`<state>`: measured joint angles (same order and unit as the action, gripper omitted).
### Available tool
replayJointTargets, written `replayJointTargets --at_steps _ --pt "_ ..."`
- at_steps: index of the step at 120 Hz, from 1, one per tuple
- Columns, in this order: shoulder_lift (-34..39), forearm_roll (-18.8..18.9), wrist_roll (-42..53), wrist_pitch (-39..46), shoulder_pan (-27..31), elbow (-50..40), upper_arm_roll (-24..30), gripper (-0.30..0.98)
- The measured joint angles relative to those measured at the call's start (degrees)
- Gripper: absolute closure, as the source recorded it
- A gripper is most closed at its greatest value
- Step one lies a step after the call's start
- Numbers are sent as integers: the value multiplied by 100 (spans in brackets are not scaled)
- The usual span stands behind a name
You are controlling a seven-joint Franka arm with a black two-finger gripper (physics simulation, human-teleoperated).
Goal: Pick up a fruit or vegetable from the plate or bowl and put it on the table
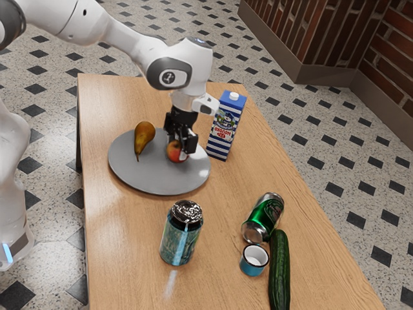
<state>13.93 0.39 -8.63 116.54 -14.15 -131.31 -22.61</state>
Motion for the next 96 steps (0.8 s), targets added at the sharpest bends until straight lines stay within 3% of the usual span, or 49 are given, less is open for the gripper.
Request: replayJointTargets --at_steps 19,36,74,96 --pt "26 82 -35 -120 9 324 -2 36" --pt "23 277 -68 -554 182 835 -88 35" --pt "22 966 -58 -919 1906 1177 -160 35" --pt "-124 1417 -41 -455 2288 1135 -272 35"
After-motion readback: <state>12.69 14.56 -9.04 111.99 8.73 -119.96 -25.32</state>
